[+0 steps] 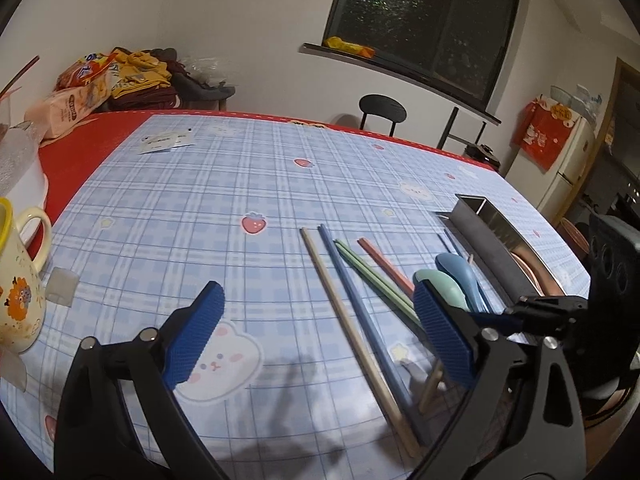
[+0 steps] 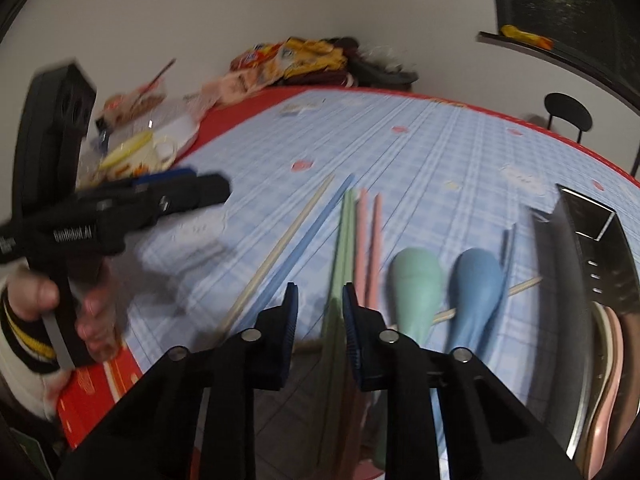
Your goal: Organize utensils
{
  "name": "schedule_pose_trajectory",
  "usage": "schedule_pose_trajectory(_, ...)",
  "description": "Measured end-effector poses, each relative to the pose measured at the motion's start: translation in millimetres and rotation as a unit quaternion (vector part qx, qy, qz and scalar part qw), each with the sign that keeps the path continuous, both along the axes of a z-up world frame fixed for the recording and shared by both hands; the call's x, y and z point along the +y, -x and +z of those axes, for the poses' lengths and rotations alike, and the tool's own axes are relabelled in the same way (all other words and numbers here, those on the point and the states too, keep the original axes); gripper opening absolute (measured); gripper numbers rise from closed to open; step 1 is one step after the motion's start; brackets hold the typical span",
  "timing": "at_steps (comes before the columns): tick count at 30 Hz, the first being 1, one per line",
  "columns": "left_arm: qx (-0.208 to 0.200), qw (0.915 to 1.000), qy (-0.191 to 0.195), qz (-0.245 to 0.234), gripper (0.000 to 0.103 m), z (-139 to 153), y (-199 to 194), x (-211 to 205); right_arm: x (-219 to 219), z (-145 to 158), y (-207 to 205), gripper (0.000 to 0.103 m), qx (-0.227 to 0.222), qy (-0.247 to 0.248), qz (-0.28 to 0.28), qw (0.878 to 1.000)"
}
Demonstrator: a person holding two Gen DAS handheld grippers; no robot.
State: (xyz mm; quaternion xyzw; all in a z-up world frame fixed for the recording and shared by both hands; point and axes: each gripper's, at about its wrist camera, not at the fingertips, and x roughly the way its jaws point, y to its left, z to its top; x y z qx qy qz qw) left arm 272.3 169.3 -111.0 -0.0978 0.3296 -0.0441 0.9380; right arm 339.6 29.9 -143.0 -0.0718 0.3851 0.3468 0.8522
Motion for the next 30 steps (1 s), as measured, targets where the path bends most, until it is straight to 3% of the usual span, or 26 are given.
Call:
schedule_pose_trajectory(4,0.003,1.0000,0.001,-0.003,0.085,-2.4,-1.7,-0.6,4.7,-4.0,5.6,0.017,-0.003,0.016,0.005,1.000)
schedule_pose_trajectory(12,0.016,0.9997,-0.001,-0.016,0.062,-9.0,-4.7,-6.5,2.7,-5.9,-0.3,0.016,0.007,0.017,0.001,1.000)
schedule_pose_trajectory(21,0.023,0.9995,-0.009,-0.021,0.056,-13.9,-6.3,-11.6,4.9,-13.0,-6.5,0.016,0.029,0.021,-0.002,0.999)
schedule_pose_trajectory(26,0.028,0.9993,-0.013,-0.023,0.056,-16.3,-8.7,-14.4,5.2,-14.1,-10.2,0.010,0.034,0.020,-0.009,0.999)
schedule_pose_trajectory(30,0.038,0.9989,-0.015,-0.024,0.048,-20.1,-11.7,-16.2,7.0,-13.4,-12.1,0.008,0.032,0.024,-0.012,0.999)
